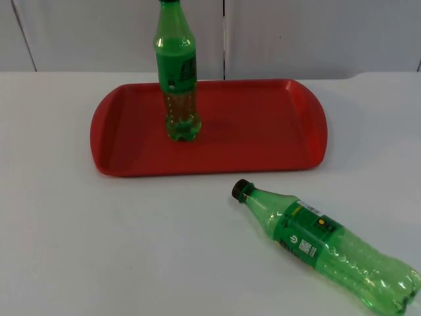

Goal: Place the bottle upright on the tray.

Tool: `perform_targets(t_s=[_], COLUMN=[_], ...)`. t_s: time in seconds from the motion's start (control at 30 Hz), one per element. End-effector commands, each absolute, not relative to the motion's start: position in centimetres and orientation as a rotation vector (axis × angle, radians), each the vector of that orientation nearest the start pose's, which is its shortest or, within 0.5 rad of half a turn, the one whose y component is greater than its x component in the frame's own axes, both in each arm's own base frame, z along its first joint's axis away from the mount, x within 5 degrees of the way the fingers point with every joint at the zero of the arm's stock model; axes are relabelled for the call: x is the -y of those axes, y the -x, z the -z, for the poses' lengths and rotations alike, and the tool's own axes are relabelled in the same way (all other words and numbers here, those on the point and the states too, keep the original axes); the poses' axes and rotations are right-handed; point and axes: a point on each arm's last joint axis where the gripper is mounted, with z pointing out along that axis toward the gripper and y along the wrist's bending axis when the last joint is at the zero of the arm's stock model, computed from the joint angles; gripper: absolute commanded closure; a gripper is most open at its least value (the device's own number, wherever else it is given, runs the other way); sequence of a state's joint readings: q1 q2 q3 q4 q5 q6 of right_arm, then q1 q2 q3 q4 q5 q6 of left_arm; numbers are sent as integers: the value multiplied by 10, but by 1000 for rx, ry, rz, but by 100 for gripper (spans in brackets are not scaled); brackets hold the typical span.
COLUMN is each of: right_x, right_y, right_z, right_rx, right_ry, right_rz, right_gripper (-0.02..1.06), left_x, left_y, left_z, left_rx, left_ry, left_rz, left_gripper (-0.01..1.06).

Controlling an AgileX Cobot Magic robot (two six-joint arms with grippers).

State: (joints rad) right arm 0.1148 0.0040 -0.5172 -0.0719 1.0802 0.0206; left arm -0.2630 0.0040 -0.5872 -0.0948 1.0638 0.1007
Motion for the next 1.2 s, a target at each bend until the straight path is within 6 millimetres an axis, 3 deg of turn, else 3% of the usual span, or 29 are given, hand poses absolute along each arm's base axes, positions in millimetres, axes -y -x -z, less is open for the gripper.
perform_targets(t_s=[0.0, 0.13, 0.87, 1.17], right_x=[6, 6, 6, 6], right_y=[7, 7, 7, 7], right_z=[-280, -280, -280, -280], right_rx=[-2042, -2042, -2042, -2042], right_ry=[100, 100, 100, 100], right_rz=[1, 1, 1, 1], right_gripper=[0, 0, 0, 0], left_x=[5, 5, 5, 1], left_y=[16, 7, 7, 5], left_z=[-295, -276, -274, -274], left_rx=[-1954, -2027, -2036, -2048], left_ry=[-381, -390, -381, -301], left_rz=[233, 207, 205, 181], left_gripper=[0, 0, 0, 0])
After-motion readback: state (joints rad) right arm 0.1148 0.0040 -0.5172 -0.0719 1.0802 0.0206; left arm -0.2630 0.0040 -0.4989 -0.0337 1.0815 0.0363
